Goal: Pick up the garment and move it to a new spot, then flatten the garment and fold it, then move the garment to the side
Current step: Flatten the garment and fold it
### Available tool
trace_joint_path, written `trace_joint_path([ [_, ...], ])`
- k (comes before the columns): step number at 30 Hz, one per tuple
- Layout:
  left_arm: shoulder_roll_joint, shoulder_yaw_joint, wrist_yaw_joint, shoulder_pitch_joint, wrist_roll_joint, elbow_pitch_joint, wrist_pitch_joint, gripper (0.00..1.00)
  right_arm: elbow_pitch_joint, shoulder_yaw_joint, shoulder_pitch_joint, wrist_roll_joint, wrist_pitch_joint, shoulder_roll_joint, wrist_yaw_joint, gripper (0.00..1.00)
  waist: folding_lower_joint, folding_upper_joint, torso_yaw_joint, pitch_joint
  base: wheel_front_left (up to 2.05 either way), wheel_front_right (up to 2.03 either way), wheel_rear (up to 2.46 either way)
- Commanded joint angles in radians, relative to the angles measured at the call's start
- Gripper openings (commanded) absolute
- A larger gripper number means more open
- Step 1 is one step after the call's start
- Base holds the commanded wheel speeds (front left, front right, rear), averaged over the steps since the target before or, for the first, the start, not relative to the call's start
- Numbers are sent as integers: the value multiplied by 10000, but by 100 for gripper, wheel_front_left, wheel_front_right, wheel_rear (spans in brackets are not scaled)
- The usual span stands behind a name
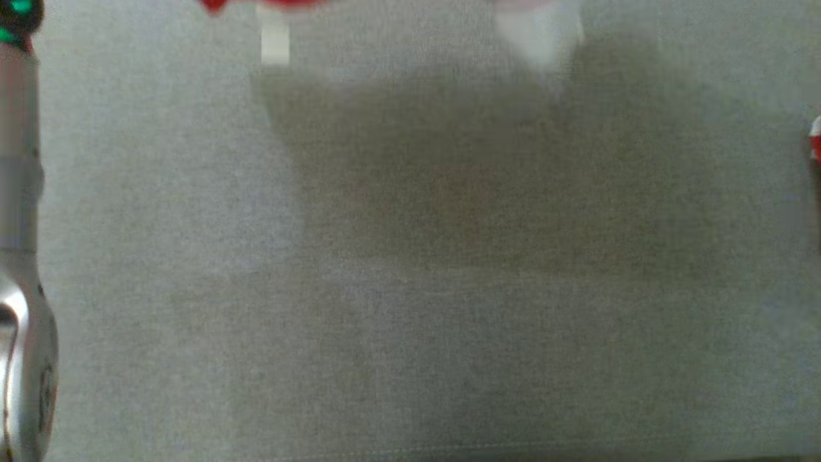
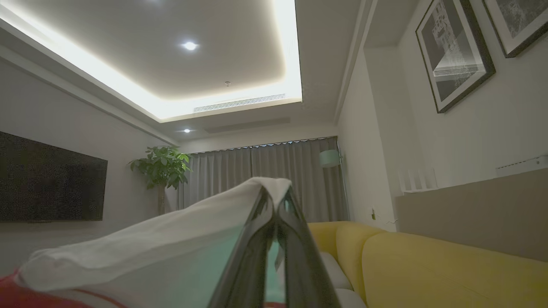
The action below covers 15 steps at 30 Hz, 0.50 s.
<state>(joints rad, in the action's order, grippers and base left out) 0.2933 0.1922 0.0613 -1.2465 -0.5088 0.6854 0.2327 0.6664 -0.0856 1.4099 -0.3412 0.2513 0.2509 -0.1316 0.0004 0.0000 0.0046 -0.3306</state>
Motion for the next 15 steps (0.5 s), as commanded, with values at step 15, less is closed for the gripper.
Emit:
trace_joint_path([
  [15,-655,-1523,546,2562,473,-29,288,0,-1079,550,-3469,-996,103,-519,9,0,-4,0,-270,-654,0,0,0],
])
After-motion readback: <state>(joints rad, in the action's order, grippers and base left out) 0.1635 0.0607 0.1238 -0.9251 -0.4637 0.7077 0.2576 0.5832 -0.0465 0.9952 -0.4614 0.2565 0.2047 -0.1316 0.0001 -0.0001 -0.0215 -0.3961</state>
